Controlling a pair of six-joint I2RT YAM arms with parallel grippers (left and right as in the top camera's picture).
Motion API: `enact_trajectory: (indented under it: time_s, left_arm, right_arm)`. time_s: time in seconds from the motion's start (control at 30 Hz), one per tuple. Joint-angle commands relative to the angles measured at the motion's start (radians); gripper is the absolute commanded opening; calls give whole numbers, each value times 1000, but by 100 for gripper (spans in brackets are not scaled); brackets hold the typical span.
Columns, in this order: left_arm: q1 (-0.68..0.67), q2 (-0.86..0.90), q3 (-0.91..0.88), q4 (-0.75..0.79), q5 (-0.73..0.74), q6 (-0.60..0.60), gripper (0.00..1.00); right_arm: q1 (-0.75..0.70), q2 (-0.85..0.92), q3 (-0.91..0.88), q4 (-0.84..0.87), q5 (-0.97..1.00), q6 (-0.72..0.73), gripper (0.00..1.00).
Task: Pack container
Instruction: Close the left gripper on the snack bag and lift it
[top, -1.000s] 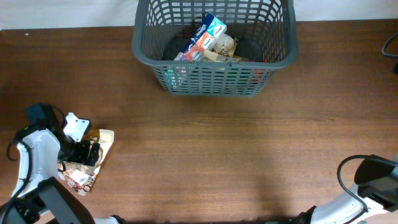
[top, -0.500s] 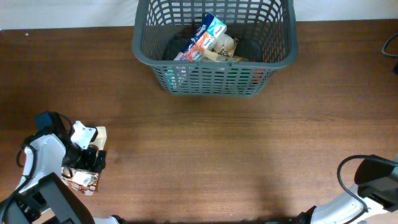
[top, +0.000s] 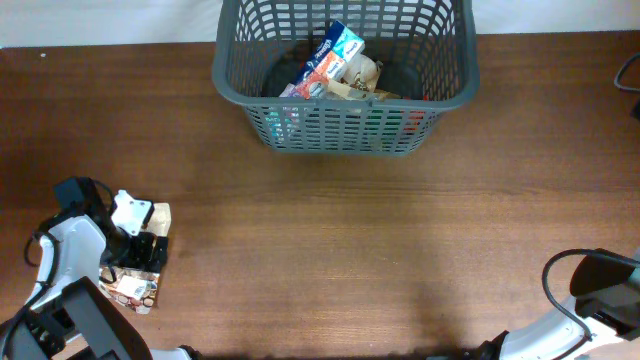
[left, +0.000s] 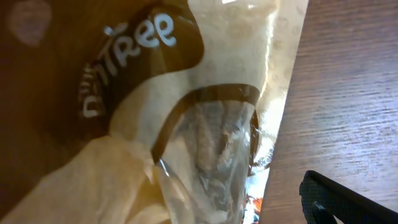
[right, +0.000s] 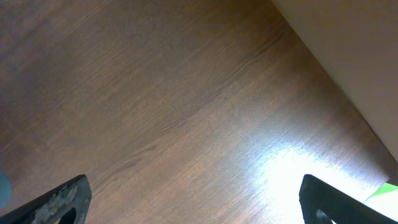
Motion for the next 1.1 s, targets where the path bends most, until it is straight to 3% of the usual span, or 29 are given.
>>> enact_trajectory:
  time_s: [0.0, 1.07]
  left_arm:
    - [4, 16, -7, 5, 11, -11, 99]
    - [4, 79, -38, 47, 11, -27, 100]
  right_arm:
    - [-1, 5, -5, 0, -6, 11, 99]
    - [-1, 5, -5, 0, -6, 11, 99]
